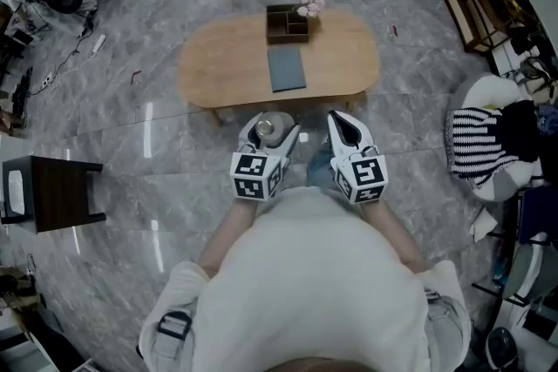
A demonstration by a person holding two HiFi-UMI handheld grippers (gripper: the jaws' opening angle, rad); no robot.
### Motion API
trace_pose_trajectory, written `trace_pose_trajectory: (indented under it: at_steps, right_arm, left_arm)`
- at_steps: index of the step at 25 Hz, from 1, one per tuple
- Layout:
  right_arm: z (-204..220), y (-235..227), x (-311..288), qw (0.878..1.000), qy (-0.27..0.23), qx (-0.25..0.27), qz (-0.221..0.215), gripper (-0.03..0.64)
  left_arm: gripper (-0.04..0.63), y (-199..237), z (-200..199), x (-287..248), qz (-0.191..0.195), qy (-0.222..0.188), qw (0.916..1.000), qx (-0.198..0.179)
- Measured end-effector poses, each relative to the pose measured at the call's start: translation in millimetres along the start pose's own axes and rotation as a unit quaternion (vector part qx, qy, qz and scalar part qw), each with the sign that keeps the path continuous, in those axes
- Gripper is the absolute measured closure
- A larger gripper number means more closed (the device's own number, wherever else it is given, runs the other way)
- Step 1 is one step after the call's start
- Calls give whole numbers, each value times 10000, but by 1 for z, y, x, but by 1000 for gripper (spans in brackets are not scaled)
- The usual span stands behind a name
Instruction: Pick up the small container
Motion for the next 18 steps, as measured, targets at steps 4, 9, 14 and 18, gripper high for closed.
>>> trace_pose_trajectory:
  at_steps: [4, 9, 14, 18]
  right_arm:
    - [0, 0, -1, 10000, 15, -9, -37, 620]
    - [2, 1, -3, 10000, 39, 0, -69, 620]
    - [1, 1, -7, 10000, 14, 14, -73, 620]
    - [0, -2, -9, 10000, 13, 26, -48, 620]
  left_arm:
    - [255, 3, -1, 0, -71, 17, 10000, 30]
    - [255, 5, 1, 0, -94, 25, 9999, 43]
    - [255, 8, 1, -2, -120, 32, 9999, 44]
    - [253, 10, 1, -4, -128, 29, 9999, 62]
Point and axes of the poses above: the fingertips, and each gripper's own axes: x backward along the fingers, y to its left, z out of its underside, the point moved 7 cm from there along x, backward along the fingers, and after that the axes turned 8 degrees about -y, right-handed, at the moved point
